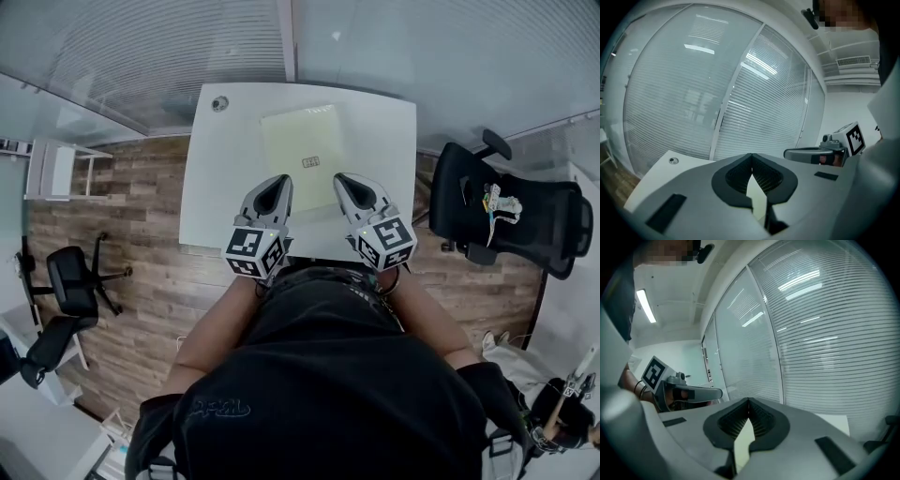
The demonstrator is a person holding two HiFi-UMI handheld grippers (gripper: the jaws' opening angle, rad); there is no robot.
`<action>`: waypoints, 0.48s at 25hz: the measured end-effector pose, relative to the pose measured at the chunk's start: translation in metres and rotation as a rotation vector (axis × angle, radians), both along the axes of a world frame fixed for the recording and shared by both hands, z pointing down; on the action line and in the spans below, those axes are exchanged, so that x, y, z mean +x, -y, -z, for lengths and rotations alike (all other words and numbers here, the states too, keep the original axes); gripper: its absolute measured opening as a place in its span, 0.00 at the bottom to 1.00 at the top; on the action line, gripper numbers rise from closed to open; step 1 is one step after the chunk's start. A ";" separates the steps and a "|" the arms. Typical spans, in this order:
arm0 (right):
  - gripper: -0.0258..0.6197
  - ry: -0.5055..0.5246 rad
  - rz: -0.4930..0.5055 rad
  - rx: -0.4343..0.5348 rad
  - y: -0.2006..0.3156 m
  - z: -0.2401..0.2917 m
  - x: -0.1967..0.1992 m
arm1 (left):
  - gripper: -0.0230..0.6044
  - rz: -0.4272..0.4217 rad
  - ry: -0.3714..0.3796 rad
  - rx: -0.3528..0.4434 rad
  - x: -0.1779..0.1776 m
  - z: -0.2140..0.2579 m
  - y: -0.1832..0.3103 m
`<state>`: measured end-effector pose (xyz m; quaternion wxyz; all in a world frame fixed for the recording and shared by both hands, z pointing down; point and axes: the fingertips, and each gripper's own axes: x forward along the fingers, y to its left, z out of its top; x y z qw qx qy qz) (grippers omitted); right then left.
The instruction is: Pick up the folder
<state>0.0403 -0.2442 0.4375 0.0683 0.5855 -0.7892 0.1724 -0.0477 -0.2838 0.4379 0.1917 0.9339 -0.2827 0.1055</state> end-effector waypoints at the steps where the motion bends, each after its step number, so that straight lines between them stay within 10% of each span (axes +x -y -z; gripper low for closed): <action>1: 0.07 -0.007 -0.001 -0.011 0.003 -0.006 0.005 | 0.05 0.001 0.016 -0.007 0.001 -0.008 0.003; 12: 0.07 -0.012 0.009 -0.123 0.031 -0.088 0.038 | 0.06 0.068 0.171 -0.040 0.001 -0.107 0.041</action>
